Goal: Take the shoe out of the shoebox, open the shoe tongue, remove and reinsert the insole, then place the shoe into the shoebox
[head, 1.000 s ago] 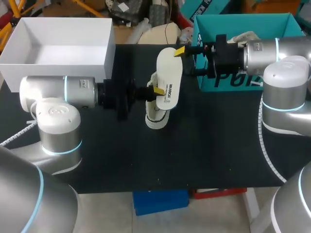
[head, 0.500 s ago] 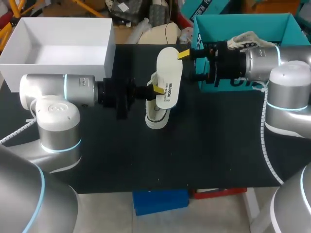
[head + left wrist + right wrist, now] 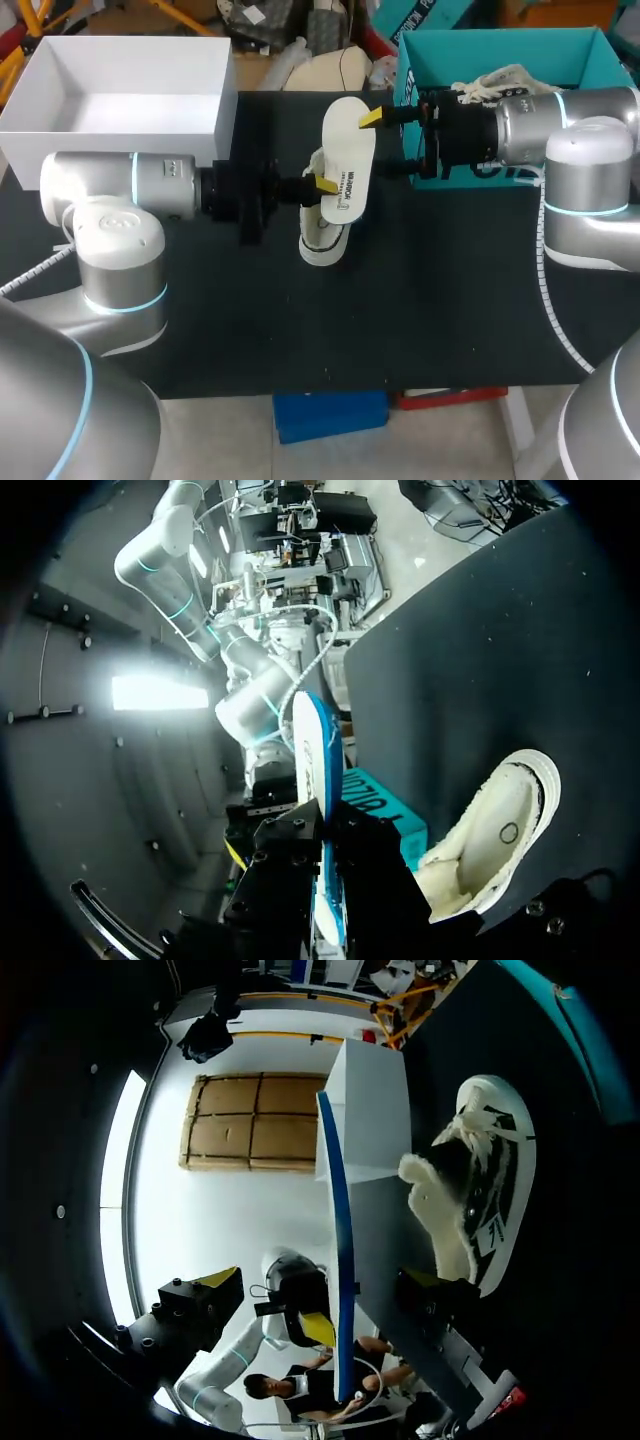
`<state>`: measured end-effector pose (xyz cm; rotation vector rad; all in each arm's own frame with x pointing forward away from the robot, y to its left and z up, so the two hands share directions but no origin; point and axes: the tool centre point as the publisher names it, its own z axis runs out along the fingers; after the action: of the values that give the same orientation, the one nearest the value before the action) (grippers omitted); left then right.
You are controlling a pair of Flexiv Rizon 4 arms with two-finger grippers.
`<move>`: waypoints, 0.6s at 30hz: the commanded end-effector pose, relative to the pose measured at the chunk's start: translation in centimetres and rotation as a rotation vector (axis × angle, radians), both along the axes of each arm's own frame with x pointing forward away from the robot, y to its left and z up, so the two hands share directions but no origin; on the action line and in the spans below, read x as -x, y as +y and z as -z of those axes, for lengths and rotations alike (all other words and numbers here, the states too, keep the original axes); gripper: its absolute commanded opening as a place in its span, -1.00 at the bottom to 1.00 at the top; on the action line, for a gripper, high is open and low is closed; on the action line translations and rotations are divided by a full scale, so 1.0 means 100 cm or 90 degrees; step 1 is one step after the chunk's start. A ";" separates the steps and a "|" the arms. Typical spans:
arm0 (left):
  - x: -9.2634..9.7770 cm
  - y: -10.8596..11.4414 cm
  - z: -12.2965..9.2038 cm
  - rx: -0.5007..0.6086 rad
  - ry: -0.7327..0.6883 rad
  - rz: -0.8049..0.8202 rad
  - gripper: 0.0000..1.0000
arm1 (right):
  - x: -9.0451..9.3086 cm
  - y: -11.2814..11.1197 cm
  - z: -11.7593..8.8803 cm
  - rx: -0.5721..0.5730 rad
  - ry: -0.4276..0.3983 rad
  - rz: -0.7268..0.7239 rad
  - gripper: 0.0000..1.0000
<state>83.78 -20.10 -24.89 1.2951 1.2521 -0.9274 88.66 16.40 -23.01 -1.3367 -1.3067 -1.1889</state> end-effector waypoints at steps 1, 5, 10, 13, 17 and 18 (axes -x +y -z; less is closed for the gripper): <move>0.001 -0.001 0.000 -0.001 -0.002 -0.002 -1.00 | 0.011 0.004 0.006 0.002 0.002 0.041 0.62; 0.001 -0.001 0.000 -0.001 -0.002 -0.002 -1.00 | 0.012 0.007 0.012 -0.003 -0.001 0.052 0.28; 0.001 -0.001 0.000 -0.001 -0.002 -0.002 -1.00 | 0.009 0.009 0.015 -0.003 -0.005 0.058 0.18; 0.001 -0.001 0.000 -0.001 -0.002 -0.002 -1.00 | 0.007 0.009 0.015 0.002 -0.007 0.059 -0.03; 0.001 -0.001 0.000 -0.001 -0.002 -0.002 -1.00 | 0.003 0.010 0.017 0.004 -0.008 0.059 -0.05; 0.001 -0.001 0.000 -0.001 -0.002 -0.002 -1.00 | 0.002 0.010 0.017 0.004 -0.009 0.060 -0.04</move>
<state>83.79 -20.08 -24.88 1.2958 1.2525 -0.9277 88.18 17.14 -24.56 -1.4100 -1.2706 -1.2614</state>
